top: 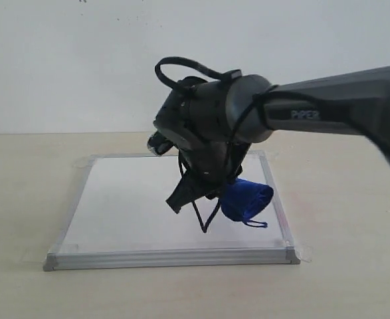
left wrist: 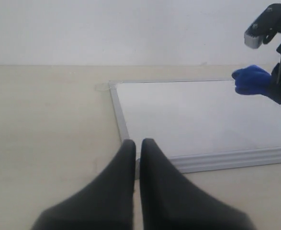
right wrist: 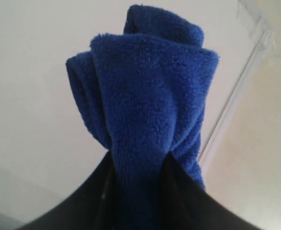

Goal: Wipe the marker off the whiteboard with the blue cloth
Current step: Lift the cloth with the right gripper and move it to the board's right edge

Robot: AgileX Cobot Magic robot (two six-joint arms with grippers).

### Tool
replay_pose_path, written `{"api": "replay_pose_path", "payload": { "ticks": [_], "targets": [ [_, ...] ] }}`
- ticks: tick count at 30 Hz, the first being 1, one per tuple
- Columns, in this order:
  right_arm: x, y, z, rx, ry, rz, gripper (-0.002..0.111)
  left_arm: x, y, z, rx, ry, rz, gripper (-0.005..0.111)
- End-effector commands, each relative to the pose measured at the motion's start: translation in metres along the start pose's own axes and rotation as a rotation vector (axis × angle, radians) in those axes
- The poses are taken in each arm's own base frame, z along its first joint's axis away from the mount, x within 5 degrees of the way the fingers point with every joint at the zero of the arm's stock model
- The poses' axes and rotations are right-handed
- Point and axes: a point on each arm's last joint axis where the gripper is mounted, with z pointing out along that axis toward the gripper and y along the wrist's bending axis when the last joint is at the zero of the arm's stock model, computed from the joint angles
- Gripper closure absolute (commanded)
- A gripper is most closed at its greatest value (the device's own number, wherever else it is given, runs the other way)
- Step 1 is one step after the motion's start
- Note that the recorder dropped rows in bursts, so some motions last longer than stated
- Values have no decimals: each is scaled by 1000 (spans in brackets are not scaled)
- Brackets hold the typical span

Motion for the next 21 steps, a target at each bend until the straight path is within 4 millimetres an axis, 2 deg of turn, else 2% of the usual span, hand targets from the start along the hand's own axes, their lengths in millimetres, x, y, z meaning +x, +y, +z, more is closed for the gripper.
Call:
{"api": "replay_pose_path", "payload": {
  "ticks": [1,3,13,16,18,19,21],
  "targets": [
    [-14,-11,-14,-75,-238,64,109,1,0,0,-1,-3,5,103],
    [-14,-17,-11,-106,-241,154,109,1,0,0,-1,-3,5,103],
    [14,-58,7,15,34,225,109,1,0,0,-1,-3,5,103],
    [43,-85,22,37,121,280,109,1,0,0,-1,-3,5,103],
    [71,-100,25,25,112,367,109,1,0,0,-1,-3,5,103],
    [92,-107,27,5,97,444,109,1,0,0,-1,-3,5,103],
    [113,-114,25,-61,23,590,109,1,0,0,-1,-3,5,103]
  ]
}}
